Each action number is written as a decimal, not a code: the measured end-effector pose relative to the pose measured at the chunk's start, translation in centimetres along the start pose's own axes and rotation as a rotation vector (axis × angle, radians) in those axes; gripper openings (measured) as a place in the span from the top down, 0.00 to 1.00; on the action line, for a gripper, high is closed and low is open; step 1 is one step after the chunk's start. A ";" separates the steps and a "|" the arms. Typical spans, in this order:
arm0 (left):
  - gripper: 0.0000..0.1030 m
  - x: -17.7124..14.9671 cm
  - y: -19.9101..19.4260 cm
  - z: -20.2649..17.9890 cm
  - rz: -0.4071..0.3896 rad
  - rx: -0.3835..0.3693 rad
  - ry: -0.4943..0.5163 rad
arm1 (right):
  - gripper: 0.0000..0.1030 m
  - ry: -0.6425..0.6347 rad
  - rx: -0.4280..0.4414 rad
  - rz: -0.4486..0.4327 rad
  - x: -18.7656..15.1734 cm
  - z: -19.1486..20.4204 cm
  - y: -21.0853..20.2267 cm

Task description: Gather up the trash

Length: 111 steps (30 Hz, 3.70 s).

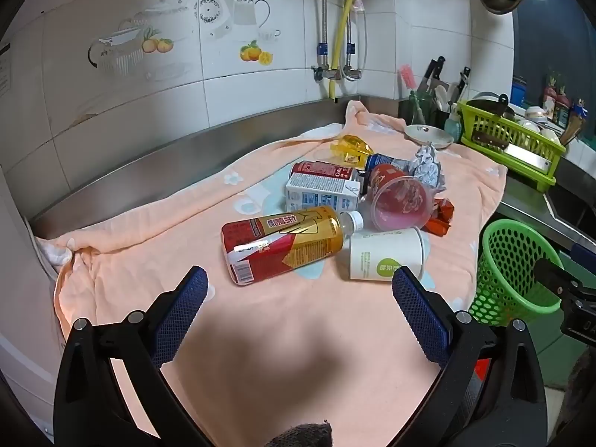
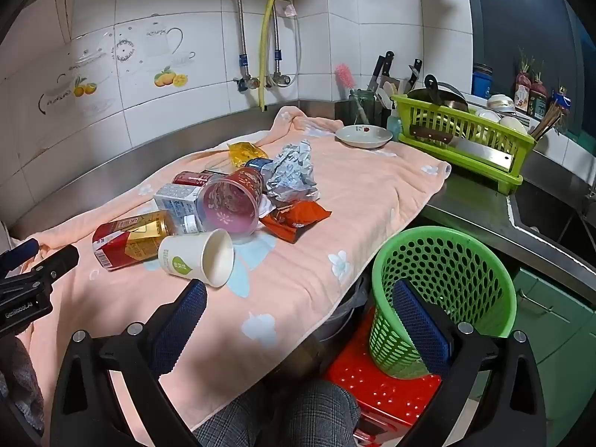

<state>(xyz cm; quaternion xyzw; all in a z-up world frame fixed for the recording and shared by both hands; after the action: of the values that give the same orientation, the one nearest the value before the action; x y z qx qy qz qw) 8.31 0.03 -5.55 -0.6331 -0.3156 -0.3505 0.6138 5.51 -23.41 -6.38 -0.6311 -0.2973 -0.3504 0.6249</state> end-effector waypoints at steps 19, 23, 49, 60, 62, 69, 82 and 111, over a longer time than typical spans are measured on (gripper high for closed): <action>0.05 -0.4 0.3 -0.3 0.007 -0.004 0.000 | 0.06 0.007 0.002 0.014 -0.2 0.0 0.2; 0.05 -0.3 0.4 -0.5 0.010 -0.005 0.001 | 0.06 0.011 0.003 0.015 -0.3 0.0 0.4; 0.05 -0.5 0.8 -0.2 0.021 -0.008 -0.005 | 0.06 0.010 0.015 0.029 -1.0 0.2 0.9; 0.05 -0.5 1.2 -0.1 0.025 -0.005 -0.006 | 0.06 0.001 0.021 0.038 -1.0 0.8 1.2; 0.05 -0.5 1.2 -0.1 0.024 -0.004 -0.003 | 0.06 -0.001 0.021 0.038 -1.0 0.9 1.3; 0.05 -0.5 1.4 -0.3 0.026 -0.004 0.004 | 0.06 0.000 0.027 0.044 -0.9 1.1 1.5; 0.05 -0.2 1.5 -1.0 0.026 -0.009 0.026 | 0.06 0.012 0.021 0.048 -0.9 0.8 2.0; 0.05 1.2 4.8 1.0 0.068 0.003 0.130 | 0.06 -0.170 0.284 0.091 1.0 6.0 6.0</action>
<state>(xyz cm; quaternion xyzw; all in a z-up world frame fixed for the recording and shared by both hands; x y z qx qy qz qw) 12.99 0.81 -7.22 -0.6183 -0.2539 -0.3694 0.6456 11.39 -17.70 -8.86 -0.5764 -0.3667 -0.2216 0.6958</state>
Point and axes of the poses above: each gripper's, at about its wrist camera, not at the fingertips, and y roughly the way its jaws point, z to its left, x to its top, the point moved 10 cm from there along y, roughly the way its jaws point, and after that the axes turned 3 degrees about -x, right-handed, at the moved point
